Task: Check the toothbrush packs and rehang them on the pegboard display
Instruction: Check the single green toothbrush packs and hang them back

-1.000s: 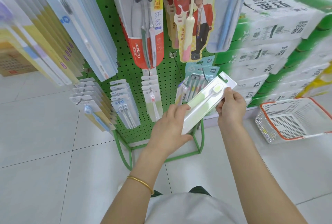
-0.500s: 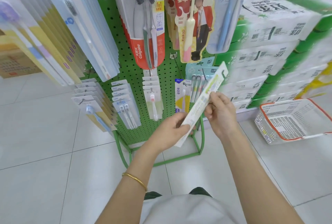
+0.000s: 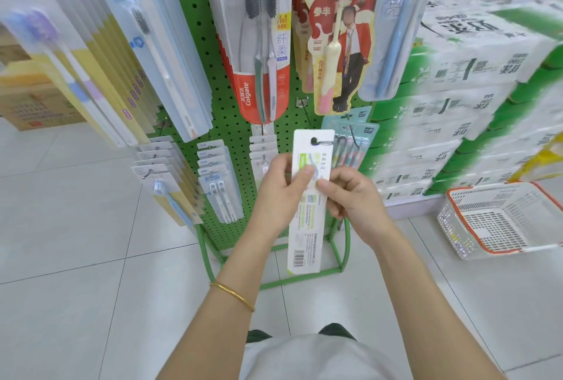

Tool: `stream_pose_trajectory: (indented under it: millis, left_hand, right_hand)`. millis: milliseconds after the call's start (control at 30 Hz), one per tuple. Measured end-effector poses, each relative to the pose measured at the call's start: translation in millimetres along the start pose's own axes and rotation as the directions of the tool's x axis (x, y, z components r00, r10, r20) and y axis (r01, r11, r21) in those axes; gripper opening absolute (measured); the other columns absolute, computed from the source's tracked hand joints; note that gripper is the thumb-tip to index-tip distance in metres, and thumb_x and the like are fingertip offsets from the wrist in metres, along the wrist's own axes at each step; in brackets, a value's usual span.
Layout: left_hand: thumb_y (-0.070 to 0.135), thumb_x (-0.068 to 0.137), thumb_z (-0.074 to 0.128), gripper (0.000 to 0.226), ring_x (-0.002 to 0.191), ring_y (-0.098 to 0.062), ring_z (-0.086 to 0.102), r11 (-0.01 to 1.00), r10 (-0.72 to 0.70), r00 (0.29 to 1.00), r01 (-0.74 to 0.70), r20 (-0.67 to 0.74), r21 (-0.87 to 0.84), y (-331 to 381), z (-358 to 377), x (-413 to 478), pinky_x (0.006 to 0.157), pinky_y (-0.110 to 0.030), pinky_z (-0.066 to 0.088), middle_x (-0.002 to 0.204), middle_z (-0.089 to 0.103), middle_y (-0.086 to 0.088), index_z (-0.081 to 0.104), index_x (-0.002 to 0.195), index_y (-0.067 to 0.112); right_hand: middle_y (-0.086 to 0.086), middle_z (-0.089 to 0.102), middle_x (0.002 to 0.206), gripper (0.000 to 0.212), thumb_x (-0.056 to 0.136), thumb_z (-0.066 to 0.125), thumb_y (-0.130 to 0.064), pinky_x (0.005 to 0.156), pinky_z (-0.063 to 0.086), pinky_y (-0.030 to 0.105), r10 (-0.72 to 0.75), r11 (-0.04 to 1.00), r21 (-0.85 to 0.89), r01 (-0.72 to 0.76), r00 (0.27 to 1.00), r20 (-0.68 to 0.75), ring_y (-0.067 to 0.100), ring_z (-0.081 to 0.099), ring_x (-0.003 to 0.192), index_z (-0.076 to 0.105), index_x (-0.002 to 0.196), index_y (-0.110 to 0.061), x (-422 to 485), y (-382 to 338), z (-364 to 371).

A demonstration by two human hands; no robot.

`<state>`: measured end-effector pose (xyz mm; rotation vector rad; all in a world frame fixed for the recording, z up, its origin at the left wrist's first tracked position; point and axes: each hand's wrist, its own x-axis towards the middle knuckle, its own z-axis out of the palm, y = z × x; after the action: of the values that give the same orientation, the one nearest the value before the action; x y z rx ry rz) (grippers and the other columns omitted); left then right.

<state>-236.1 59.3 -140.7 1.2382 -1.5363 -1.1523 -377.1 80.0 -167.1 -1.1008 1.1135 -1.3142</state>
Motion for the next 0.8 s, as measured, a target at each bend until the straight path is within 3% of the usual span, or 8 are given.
stream_pose_trajectory:
  millis: [100, 200, 300, 367, 467, 600, 700, 800]
  left_hand:
    - [0.020, 0.096, 0.055, 0.012, 0.093, -0.008, 0.061, 0.995, 0.003, 0.989, -0.018, -0.148, -0.098, 5, 0, 0, 0.079, -0.026, 0.051, 0.098, 0.060, 0.011, 0.049, 0.102, 0.028]
    - [0.031, 0.089, 0.062, 0.017, 0.099, -0.011, 0.056, 0.999, -0.018, 0.965, 0.007, -0.260, -0.046, -3, 2, 1, 0.088, -0.033, 0.046, 0.101, 0.057, 0.008, 0.048, 0.097, 0.033]
    - [0.061, 0.060, 0.066, 0.078, 0.120, -0.019, 0.045, 0.988, -0.115, 0.961, 0.137, -0.251, 0.071, -11, 5, 1, 0.102, -0.042, 0.042, 0.122, 0.047, 0.002, 0.041, 0.124, 0.023]
    - [0.063, 0.053, 0.068, 0.094, 0.122, -0.020, 0.044, 0.985, -0.155, 0.955, 0.170, -0.254, 0.039, -14, 6, 1, 0.102, -0.043, 0.042, 0.128, 0.042, -0.001, 0.034, 0.130, 0.023]
    - [0.037, 0.075, 0.072, 0.065, 0.113, -0.020, 0.051, 0.989, -0.144, 0.956, 0.150, -0.256, 0.002, -19, 1, 1, 0.099, -0.043, 0.045, 0.119, 0.050, -0.004, 0.036, 0.128, 0.023]
    - [0.004, 0.095, 0.047, 0.039, 0.105, -0.010, 0.057, 0.983, -0.177, 0.968, 0.167, -0.178, -0.069, -23, -6, -3, 0.095, -0.030, 0.046, 0.115, 0.062, 0.003, 0.039, 0.132, 0.012]
    - [0.000, 0.094, 0.042, 0.029, 0.109, -0.012, 0.060, 0.969, -0.232, 0.958, 0.212, -0.168, -0.127, -30, -10, -5, 0.092, -0.031, 0.049, 0.115, 0.066, 0.002, 0.043, 0.119, 0.016]
    - [0.004, 0.094, 0.049, 0.023, 0.091, -0.003, 0.060, 0.964, -0.258, 0.950, 0.241, -0.176, -0.113, -39, -15, -6, 0.076, -0.013, 0.048, 0.107, 0.063, 0.003, 0.050, 0.113, 0.019]
  right_hand:
    - [-0.005, 0.050, 0.048, 0.014, 0.088, 0.062, -0.003, 0.039, 0.031, 0.019, 0.010, 0.989, -0.145, -0.007, 1.000, 0.019, 0.010, 0.039, 0.038, 0.054, 0.077, -0.003, -1, 4, 5]
    - [-0.011, 0.048, 0.050, 0.026, 0.086, 0.066, -0.008, 0.046, 0.039, 0.025, -0.055, 0.938, -0.346, 0.032, 0.997, -0.056, 0.007, 0.042, 0.043, 0.051, 0.067, -0.016, 1, 13, 13]
    - [-0.012, 0.047, 0.055, 0.025, 0.084, 0.068, -0.013, 0.054, 0.034, 0.022, -0.242, 0.766, -0.621, 0.167, 0.970, -0.037, 0.004, 0.043, 0.054, 0.052, 0.065, -0.019, 1, 21, 20]
    - [-0.013, 0.046, 0.060, 0.019, 0.082, 0.069, -0.013, 0.055, 0.032, 0.016, -0.323, 0.703, -0.668, 0.245, 0.946, 0.006, 0.005, 0.044, 0.060, 0.055, 0.068, -0.014, -2, 25, 27]
    - [-0.012, 0.049, 0.071, 0.018, 0.077, 0.072, -0.016, 0.057, 0.036, 0.016, -0.330, 0.732, -0.623, 0.276, 0.943, 0.031, 0.013, 0.046, 0.064, 0.056, 0.070, -0.015, -5, 32, 34]
    - [0.000, 0.047, 0.087, 0.039, 0.070, 0.080, -0.010, 0.056, 0.037, 0.016, -0.171, 0.838, -0.528, 0.135, 0.985, -0.019, 0.009, 0.043, 0.058, 0.045, 0.081, -0.020, -5, 43, 41]
    - [-0.005, 0.049, 0.101, 0.053, 0.071, 0.081, -0.018, 0.056, 0.038, 0.015, -0.037, 0.867, -0.499, 0.018, 0.999, -0.027, 0.009, 0.045, 0.058, 0.039, 0.104, -0.021, -4, 47, 47]
    - [-0.005, 0.052, 0.099, 0.058, 0.077, 0.077, -0.026, 0.060, 0.040, 0.016, 0.043, 0.858, -0.513, -0.033, 0.999, 0.009, 0.007, 0.046, 0.060, 0.042, 0.123, -0.018, 1, 52, 47]
